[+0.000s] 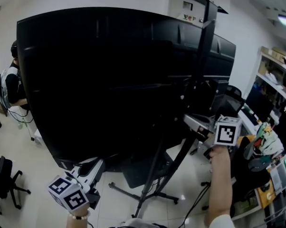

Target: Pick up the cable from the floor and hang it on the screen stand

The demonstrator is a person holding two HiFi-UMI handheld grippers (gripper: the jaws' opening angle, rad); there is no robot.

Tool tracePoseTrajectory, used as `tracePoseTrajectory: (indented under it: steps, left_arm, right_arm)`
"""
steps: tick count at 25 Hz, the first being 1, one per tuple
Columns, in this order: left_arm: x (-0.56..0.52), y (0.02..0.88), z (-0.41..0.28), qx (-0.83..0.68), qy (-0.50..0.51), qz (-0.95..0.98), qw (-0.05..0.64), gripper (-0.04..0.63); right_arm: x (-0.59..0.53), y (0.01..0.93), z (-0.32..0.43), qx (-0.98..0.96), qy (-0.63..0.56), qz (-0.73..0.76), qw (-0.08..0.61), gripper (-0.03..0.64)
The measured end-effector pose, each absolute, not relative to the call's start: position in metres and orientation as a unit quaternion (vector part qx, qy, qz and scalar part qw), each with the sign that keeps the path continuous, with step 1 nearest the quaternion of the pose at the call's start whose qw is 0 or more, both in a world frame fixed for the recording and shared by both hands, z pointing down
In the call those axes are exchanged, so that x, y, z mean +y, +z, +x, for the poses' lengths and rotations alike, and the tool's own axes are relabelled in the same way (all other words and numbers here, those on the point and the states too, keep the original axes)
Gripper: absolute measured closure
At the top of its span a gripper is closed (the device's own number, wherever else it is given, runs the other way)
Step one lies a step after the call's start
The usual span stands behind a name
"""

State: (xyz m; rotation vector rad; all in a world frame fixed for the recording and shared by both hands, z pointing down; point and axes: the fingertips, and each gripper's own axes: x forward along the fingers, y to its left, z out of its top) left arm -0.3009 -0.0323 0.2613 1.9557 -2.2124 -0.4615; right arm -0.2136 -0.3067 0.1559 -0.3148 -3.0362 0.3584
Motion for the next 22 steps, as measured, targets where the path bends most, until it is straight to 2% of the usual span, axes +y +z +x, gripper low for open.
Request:
tracePoseTrajectory:
  steps: [3, 8, 14, 18, 22]
  left_arm:
    - [-0.043, 0.251, -0.298, -0.754, -0.187, 0.627, 0.066, 0.580]
    - [-0.057, 0.236, -0.298, -0.785, -0.223, 0.576, 0.044, 0.580]
    - [-0.047, 0.200, -0.272, -0.814, -0.267, 0.516, -0.015, 0.580]
    - [-0.042, 0.174, -0.253, -0.830, -0.259, 0.492, -0.041, 0.580]
    - [-0.048, 0.176, -0.235, -0.848, -0.230, 0.476, -0.038, 0.580]
  right_arm:
    - [-0.322, 0.160, -0.215, -0.983, 0.123, -0.126, 0.061, 0.597]
    - [-0.328, 0.150, -0.229, -0.957, 0.194, -0.208, 0.065, 0.598]
    - [-0.321, 0.133, -0.240, -0.910, 0.307, -0.276, 0.039, 0.597]
    - [-0.326, 0.141, -0.240, -0.879, 0.369, -0.299, 0.033, 0.598]
    - [-0.333, 0.186, -0.225, -0.867, 0.392, -0.303, 0.053, 0.598]
